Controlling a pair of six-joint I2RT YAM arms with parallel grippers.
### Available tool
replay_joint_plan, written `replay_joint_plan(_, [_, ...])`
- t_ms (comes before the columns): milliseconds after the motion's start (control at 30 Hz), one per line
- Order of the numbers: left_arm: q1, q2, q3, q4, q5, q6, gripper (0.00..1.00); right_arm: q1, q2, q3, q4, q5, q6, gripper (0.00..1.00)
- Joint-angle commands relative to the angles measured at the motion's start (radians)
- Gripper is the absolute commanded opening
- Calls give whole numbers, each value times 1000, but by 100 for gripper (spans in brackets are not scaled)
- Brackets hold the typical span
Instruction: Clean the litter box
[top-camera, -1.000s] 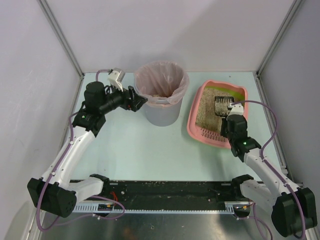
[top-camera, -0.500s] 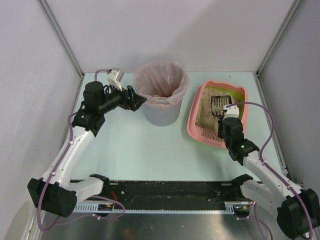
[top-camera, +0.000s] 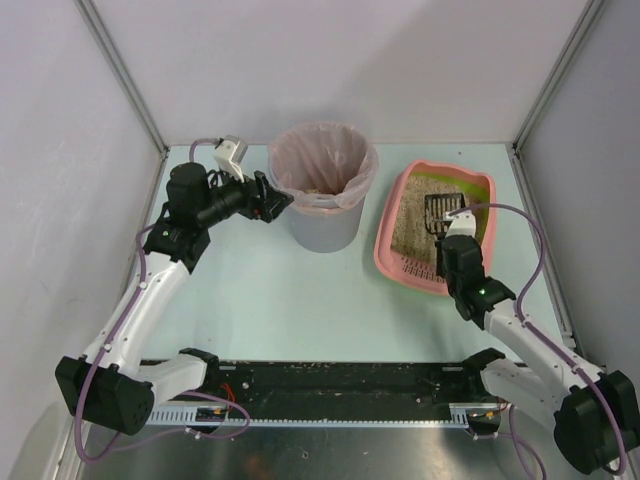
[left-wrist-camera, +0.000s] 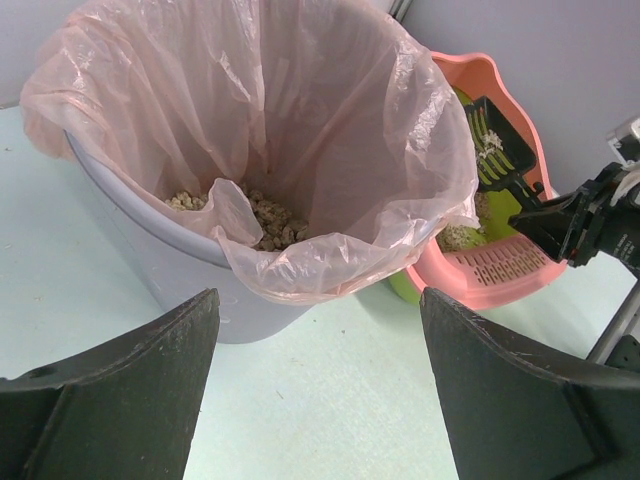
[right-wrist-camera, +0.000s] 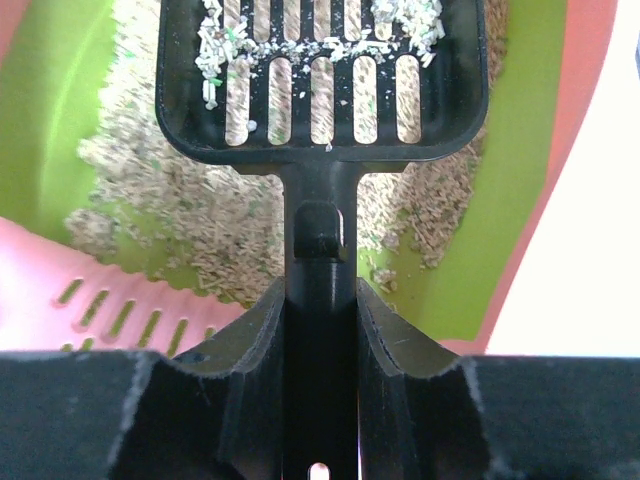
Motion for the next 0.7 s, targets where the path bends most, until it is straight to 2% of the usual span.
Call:
replay_joint_plan(0, [7,-16,-6,21,-15,5,86,-52,63,68,-53,8,33,0])
replay_joint_plan(133, [6,-24,-9,24,-26,14,86,-111,168,193,-223,-3,91,0])
replay_joint_plan(333, [-7,-27,-22,31,-52,31,85,-109,298,338,-423,-26,101,0])
replay_joint_plan(500, [-23,-28,-28,40,-75,46,85,-112,344,438,-488,-72,99,0])
replay_joint_plan(667, [-43,-25,-31,37,-81,49,85,-131,486,508,-532,-127,46,0])
